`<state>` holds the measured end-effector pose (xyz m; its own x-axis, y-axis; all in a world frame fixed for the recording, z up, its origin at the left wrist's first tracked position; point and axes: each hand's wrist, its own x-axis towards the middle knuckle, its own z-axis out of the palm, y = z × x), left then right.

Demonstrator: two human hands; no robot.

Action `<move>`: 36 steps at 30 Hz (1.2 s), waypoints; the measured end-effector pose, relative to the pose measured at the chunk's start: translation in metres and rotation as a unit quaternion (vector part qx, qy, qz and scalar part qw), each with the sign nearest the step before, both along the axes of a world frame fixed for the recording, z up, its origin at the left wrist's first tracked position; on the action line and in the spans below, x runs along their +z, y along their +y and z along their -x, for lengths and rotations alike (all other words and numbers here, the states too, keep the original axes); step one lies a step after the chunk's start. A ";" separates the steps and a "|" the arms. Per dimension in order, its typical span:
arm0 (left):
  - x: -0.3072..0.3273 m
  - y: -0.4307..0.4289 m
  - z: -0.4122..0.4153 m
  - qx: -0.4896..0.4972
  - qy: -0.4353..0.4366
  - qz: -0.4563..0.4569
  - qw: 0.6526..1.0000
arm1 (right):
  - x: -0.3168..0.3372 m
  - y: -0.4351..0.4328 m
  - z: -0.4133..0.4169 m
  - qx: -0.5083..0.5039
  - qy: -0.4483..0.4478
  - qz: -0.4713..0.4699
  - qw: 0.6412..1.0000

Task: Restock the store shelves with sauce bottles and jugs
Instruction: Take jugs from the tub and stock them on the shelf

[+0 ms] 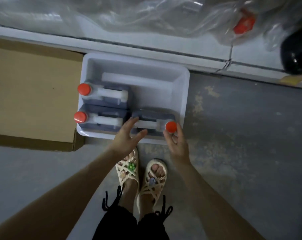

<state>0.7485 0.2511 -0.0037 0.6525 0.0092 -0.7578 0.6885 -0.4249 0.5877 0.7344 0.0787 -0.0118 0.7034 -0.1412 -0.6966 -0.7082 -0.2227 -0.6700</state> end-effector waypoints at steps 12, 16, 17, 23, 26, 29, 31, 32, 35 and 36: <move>-0.048 0.001 -0.051 -0.105 -0.050 -0.017 0.993 | -0.040 -0.001 -0.030 -0.024 -0.031 0.007 0.999; -0.050 -0.003 -0.077 -0.041 -0.063 0.011 0.997 | -0.052 0.000 -0.061 -0.033 -0.070 0.001 0.997; -0.051 -0.003 -0.084 -0.039 -0.068 0.009 0.997 | -0.054 -0.001 -0.069 -0.029 -0.072 -0.002 0.997; -0.066 0.003 -0.119 -0.080 -0.066 -0.030 0.994 | -0.068 -0.009 -0.101 0.032 -0.048 -0.013 0.998; -0.073 0.001 -0.128 -0.103 -0.090 -0.057 0.989 | -0.076 -0.012 -0.107 0.046 -0.063 -0.005 0.997; -0.077 0.002 -0.131 -0.095 -0.087 -0.051 0.990 | -0.081 -0.013 -0.111 0.051 -0.093 0.021 0.994; -0.078 0.003 -0.128 -0.094 -0.098 -0.056 0.989 | -0.082 -0.014 -0.115 0.058 -0.102 0.025 0.993; -0.078 0.003 -0.127 -0.092 -0.104 -0.054 0.989 | -0.082 -0.015 -0.116 0.064 -0.104 0.026 0.992; -0.075 0.005 -0.124 -0.085 -0.098 -0.033 0.991 | -0.076 -0.018 -0.116 0.081 -0.111 0.027 0.990; -0.070 0.005 -0.124 -0.087 -0.102 -0.030 0.990 | -0.070 -0.019 -0.116 0.085 -0.117 0.028 0.989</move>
